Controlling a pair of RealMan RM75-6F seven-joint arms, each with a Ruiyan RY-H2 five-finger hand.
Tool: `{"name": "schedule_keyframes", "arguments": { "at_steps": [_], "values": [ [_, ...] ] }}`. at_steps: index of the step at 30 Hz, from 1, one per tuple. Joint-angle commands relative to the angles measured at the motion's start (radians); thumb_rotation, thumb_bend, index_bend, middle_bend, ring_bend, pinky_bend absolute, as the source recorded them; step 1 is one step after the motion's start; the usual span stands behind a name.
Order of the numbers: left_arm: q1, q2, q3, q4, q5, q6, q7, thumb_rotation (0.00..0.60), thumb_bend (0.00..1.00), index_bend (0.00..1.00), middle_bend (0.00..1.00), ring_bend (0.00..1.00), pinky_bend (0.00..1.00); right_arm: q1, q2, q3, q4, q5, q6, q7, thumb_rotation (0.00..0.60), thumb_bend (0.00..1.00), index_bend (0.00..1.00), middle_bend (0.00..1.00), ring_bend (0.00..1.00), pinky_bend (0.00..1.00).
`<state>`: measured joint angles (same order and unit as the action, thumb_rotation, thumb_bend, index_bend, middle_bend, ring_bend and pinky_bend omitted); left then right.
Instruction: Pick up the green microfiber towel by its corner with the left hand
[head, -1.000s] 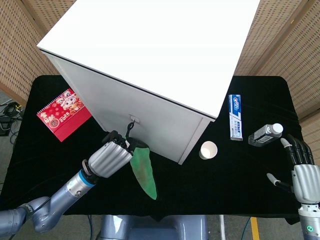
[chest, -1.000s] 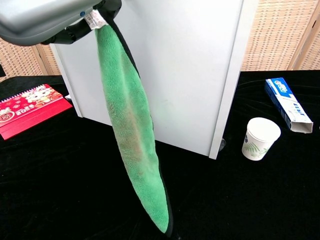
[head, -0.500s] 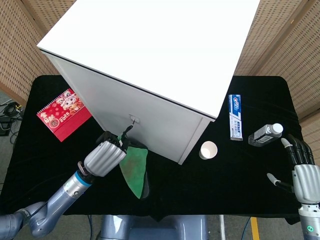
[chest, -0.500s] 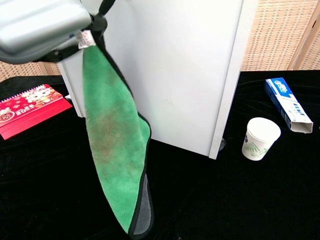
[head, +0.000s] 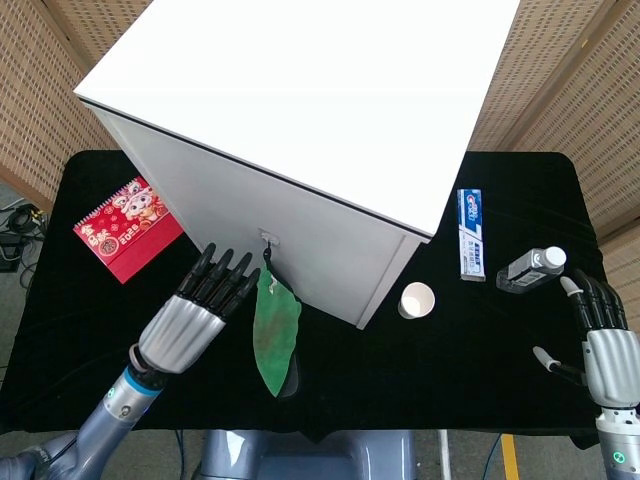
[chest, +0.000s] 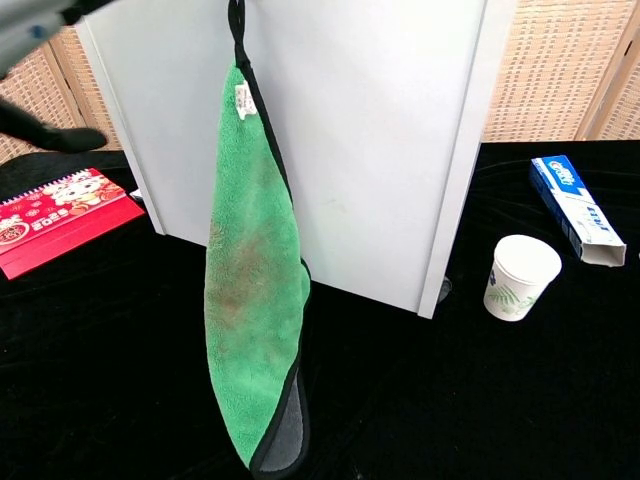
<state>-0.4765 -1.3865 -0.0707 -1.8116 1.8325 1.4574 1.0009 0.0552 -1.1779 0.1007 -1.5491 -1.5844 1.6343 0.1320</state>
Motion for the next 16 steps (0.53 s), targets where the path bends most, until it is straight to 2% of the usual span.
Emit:
{"name": "schedule_keyframes", "arguments": {
  "at_steps": [1,5,6,13,16],
  "values": [
    [0.102,0.001,0.078,0.071,0.052,0.143,-0.172,0.6,0.0,0.0,0.0,0.0,0.0,0.0,-0.002,-0.001,0.002,-0.001,-0.001,-0.005,0.6,0.17,0.0,0.0,0.0,0.0],
    [0.192,-0.011,0.129,0.172,0.035,0.257,-0.354,0.6,0.0,0.0,0.0,0.0,0.0,0.004,-0.009,-0.002,0.009,0.0,-0.009,-0.028,0.6,0.17,0.0,0.0,0.0,0.0],
    [0.23,-0.016,0.144,0.207,-0.001,0.285,-0.419,0.6,0.0,0.0,0.0,0.0,0.0,0.006,-0.015,-0.001,0.015,0.002,-0.013,-0.049,0.6,0.17,0.0,0.0,0.0,0.0],
    [0.315,-0.03,0.168,0.318,-0.107,0.305,-0.599,0.6,0.0,0.0,0.0,0.0,0.0,0.014,-0.032,-0.008,0.015,0.001,-0.03,-0.095,0.6,0.17,0.0,0.0,0.0,0.0],
    [0.36,-0.04,0.172,0.407,-0.171,0.292,-0.665,0.6,0.0,0.0,0.0,0.0,0.0,0.019,-0.041,-0.017,0.013,-0.008,-0.042,-0.118,0.6,0.17,0.0,0.0,0.0,0.0]
  ]
}}
